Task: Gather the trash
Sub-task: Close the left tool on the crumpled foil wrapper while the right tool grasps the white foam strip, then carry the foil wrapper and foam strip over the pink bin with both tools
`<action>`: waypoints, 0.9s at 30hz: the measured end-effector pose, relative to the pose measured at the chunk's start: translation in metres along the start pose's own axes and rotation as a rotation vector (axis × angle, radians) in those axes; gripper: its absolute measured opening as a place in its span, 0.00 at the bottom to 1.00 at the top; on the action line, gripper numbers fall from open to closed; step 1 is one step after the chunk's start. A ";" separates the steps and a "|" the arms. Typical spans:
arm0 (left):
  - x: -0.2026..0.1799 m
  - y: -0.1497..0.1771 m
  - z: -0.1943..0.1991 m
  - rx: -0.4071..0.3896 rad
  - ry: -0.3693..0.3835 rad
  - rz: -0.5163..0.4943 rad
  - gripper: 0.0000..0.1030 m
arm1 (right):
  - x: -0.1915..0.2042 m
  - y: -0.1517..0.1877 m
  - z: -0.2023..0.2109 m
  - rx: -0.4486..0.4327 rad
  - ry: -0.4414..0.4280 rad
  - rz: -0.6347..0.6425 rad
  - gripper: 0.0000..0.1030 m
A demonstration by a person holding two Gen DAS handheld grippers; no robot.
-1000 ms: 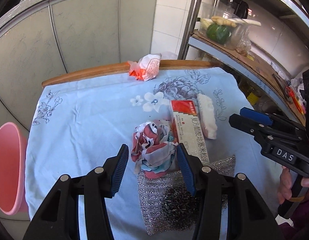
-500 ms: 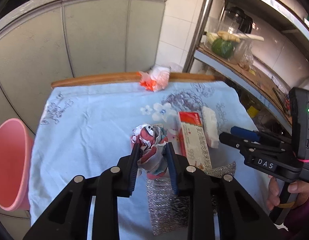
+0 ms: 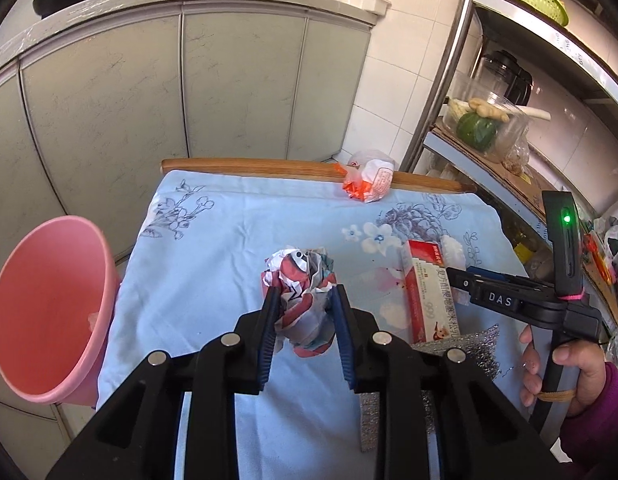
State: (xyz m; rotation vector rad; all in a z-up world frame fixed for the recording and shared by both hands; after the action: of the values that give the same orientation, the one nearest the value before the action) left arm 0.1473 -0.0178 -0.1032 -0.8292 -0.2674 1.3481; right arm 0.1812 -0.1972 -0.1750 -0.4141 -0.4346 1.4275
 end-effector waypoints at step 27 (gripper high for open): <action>0.018 0.014 0.009 0.008 -0.026 0.034 0.26 | -0.011 0.028 0.015 0.006 0.025 0.137 0.33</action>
State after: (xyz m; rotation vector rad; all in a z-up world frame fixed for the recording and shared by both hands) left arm 0.1354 0.0021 -0.1113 -0.8128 -0.2694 1.3917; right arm 0.1490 -0.2048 -0.1768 -0.4634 -0.3876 1.5542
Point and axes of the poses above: each gripper's, at about its wrist camera, not at the fingertips, and z roughly against the way its jaws point, x to its left, y to its underside, the point moved 10 cm from there along -z, roughly the way its jaws point, and after that the axes turned 11 degrees about y, right-handed, at the moved point
